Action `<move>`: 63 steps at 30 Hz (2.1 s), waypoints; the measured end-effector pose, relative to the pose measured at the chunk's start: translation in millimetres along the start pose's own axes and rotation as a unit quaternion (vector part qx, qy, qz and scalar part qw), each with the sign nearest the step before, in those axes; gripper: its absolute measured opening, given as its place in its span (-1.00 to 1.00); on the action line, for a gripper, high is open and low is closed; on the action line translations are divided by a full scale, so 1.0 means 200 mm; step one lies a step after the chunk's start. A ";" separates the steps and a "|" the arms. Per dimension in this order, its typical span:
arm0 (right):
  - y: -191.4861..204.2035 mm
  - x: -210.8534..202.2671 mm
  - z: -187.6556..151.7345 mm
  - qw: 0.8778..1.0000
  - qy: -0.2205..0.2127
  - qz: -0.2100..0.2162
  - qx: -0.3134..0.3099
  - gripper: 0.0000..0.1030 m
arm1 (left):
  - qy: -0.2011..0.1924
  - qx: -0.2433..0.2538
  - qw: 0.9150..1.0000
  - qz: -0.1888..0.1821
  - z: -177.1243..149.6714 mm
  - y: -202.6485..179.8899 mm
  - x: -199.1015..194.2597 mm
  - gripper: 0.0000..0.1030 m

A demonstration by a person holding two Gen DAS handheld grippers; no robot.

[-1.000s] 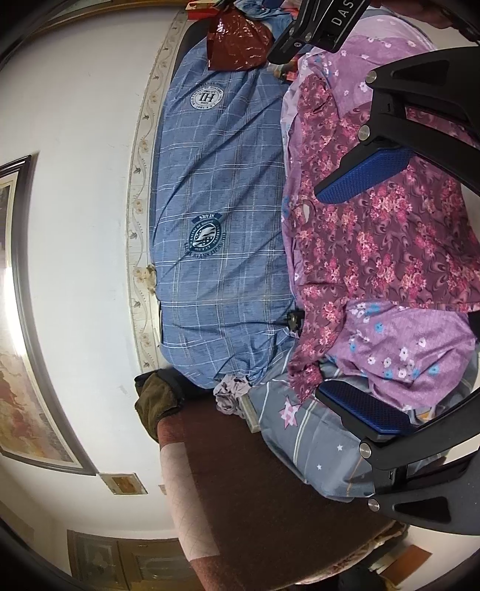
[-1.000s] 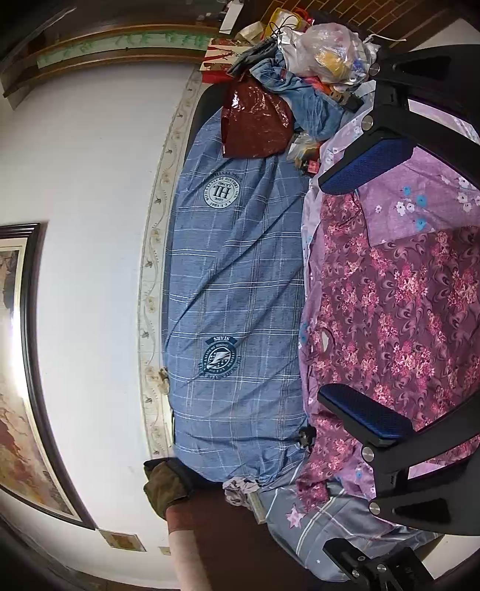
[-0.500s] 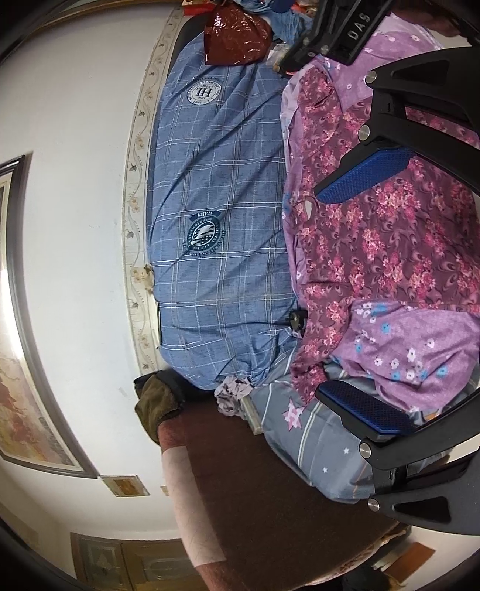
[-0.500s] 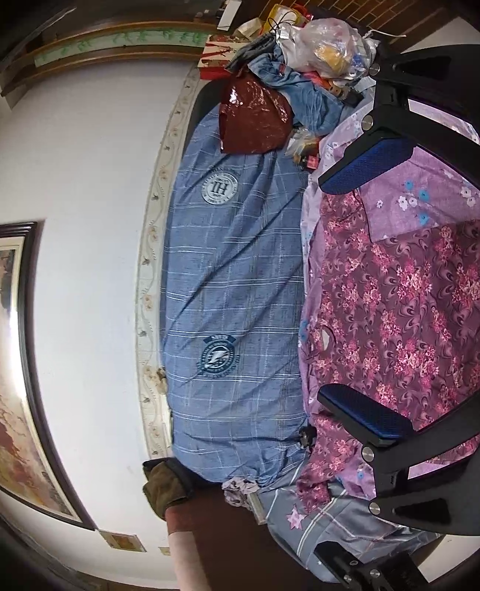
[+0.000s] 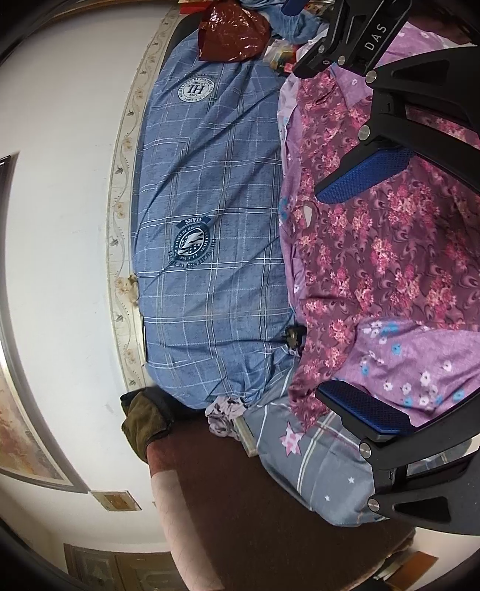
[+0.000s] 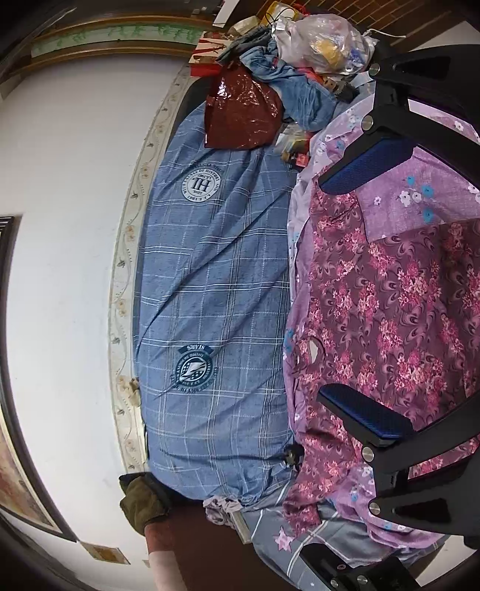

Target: Fold small clothes

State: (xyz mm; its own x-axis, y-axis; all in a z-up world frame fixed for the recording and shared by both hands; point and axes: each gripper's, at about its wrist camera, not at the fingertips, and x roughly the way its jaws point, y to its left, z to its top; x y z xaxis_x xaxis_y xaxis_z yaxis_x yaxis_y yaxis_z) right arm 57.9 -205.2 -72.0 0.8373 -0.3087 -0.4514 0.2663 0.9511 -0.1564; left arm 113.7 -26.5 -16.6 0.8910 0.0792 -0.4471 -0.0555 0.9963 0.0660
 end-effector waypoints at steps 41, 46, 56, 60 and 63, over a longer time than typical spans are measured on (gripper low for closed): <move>-1.11 1.64 -0.47 0.960 0.190 -0.036 0.204 0.32 | 0.127 0.021 0.991 0.029 -0.31 -0.11 1.99 0.84; -1.25 1.68 -0.49 0.950 0.182 0.015 0.254 0.36 | 0.118 0.039 0.992 0.021 -0.35 -0.19 1.98 0.84; -1.01 1.90 -0.53 0.955 0.250 -0.098 0.126 -0.78 | 0.118 0.040 0.992 0.022 -0.38 -0.18 1.85 0.84; -1.09 1.75 -0.44 0.954 0.216 -0.073 0.195 -0.83 | 0.109 0.031 0.993 0.029 -0.36 -0.14 1.82 0.84; -1.12 1.63 -0.35 0.950 0.186 -0.021 0.251 -0.83 | 0.107 0.021 0.994 0.031 -0.35 -0.10 1.80 0.84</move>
State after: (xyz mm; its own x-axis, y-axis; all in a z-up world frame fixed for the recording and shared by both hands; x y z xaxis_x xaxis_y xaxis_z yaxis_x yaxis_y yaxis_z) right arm 236.6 -520.1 -245.6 0.6193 -0.2414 -0.7471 0.5683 0.7944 0.2144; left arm 404.9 -14.7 -241.2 0.7697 0.1500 -0.6205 -0.0847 0.9874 0.1336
